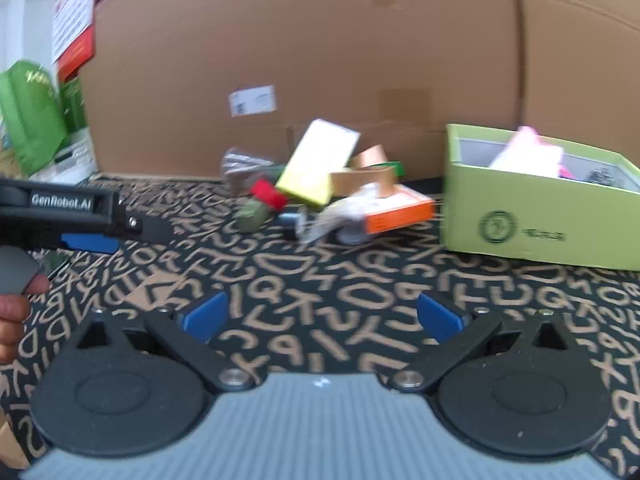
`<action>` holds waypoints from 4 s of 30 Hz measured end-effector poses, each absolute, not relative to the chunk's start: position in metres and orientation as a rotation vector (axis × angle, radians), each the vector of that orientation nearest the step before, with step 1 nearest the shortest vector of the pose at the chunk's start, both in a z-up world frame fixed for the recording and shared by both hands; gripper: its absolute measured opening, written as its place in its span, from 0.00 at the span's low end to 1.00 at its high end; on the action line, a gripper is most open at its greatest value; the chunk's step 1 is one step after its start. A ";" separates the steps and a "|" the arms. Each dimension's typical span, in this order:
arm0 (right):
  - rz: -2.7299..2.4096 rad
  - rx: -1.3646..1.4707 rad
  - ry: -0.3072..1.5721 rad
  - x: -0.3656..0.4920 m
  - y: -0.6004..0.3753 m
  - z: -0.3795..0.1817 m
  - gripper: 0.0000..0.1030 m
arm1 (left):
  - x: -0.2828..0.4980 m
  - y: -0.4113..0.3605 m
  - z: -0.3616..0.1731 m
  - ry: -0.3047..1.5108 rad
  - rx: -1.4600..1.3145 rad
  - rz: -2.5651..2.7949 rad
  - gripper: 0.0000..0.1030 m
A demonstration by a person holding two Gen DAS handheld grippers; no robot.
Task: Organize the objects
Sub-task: 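Withdraw both tools from the lime-green box toward the pile, then grasp the small olive bottle with the left tool while the right grasps the black tape roll, then carry the olive bottle and tape roll toward the lime-green box, then open both tools over the lime-green box to drop the bottle and tape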
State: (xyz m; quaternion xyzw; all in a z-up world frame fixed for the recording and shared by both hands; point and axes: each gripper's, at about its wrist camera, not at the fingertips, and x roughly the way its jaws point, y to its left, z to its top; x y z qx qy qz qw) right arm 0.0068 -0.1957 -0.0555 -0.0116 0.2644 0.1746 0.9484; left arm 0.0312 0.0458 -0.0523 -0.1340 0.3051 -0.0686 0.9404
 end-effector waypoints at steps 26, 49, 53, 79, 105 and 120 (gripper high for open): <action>0.272 -0.078 0.604 0.094 -0.143 -0.068 0.17 | 0.110 0.067 -0.055 0.616 -0.245 -0.288 0.94; 0.340 0.083 0.621 -0.002 -0.223 -0.083 0.17 | 0.071 -0.006 -0.085 0.739 -0.117 -0.351 0.23; 0.330 0.084 0.614 -0.010 -0.230 -0.082 0.17 | 0.066 -0.017 -0.082 0.727 -0.073 -0.361 0.24; 0.263 0.061 0.609 -0.023 -0.226 -0.082 0.17 | 0.046 -0.025 -0.079 0.701 -0.067 -0.412 0.23; 0.040 0.120 0.281 -0.003 -0.356 0.006 0.17 | 0.093 -0.162 0.038 0.426 0.074 -0.684 0.23; -0.217 0.003 0.289 0.114 -0.416 -0.012 0.18 | 0.188 -0.241 0.008 0.506 0.108 -0.585 0.24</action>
